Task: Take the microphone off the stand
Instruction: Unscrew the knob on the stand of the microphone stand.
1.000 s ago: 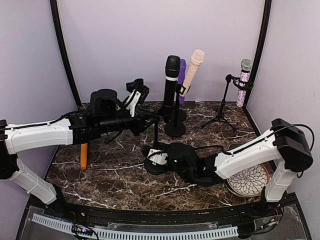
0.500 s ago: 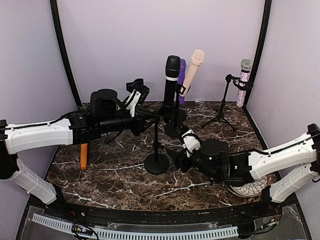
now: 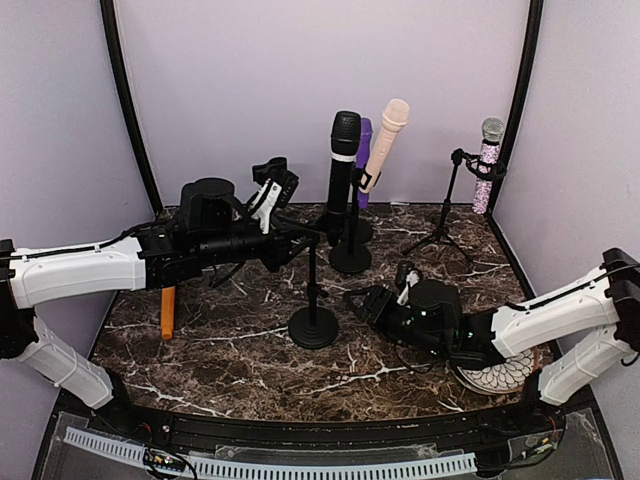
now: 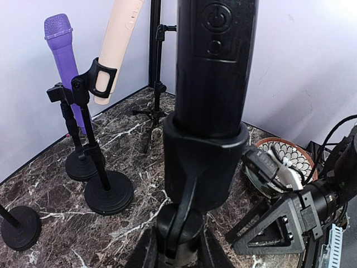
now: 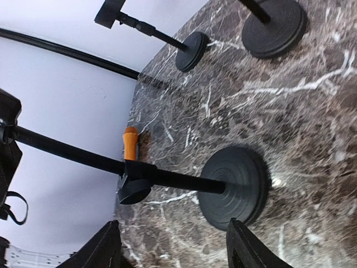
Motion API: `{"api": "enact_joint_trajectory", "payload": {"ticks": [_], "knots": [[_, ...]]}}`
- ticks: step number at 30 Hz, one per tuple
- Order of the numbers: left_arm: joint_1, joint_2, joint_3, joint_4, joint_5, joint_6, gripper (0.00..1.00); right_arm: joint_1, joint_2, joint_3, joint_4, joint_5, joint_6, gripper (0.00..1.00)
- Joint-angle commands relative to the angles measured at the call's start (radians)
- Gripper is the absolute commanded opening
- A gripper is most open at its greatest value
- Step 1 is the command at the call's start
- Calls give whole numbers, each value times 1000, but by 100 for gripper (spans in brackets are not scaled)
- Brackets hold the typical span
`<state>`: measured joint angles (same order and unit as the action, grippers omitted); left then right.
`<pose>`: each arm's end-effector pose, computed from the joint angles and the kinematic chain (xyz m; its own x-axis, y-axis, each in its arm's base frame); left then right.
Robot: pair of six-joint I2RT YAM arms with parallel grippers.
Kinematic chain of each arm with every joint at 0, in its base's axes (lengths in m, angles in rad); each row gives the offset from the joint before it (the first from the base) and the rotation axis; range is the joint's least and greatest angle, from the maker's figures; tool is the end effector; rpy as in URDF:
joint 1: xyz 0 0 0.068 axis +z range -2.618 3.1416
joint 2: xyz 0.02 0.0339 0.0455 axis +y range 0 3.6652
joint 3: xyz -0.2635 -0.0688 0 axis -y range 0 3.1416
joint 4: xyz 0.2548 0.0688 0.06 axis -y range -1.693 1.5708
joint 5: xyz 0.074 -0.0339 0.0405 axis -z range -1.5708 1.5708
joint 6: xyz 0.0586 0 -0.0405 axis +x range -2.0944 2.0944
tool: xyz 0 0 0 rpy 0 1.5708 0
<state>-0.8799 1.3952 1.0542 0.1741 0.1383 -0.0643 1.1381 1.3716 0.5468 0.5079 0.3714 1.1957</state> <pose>0.2260 -0.2860 0.3223 -0.1603 0.0939 -0.9826 0.8414 0.5335 -0.0862 0.1481 0.2698 0.1853 -0.7005 0.5512 -0.4533 -0.1354 0.5211 0.8427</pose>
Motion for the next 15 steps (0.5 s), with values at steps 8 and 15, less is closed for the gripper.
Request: {"api": "enact_joint_trajectory", "payload": {"ticks": [8,15], "knots": [[-6,1,-7,-84,25,-38,11,-2,203,107,274,-106,216,62],[-7,2,-9,-86,25,-36,11,-1,245,147,314,-93,208,59]]}}
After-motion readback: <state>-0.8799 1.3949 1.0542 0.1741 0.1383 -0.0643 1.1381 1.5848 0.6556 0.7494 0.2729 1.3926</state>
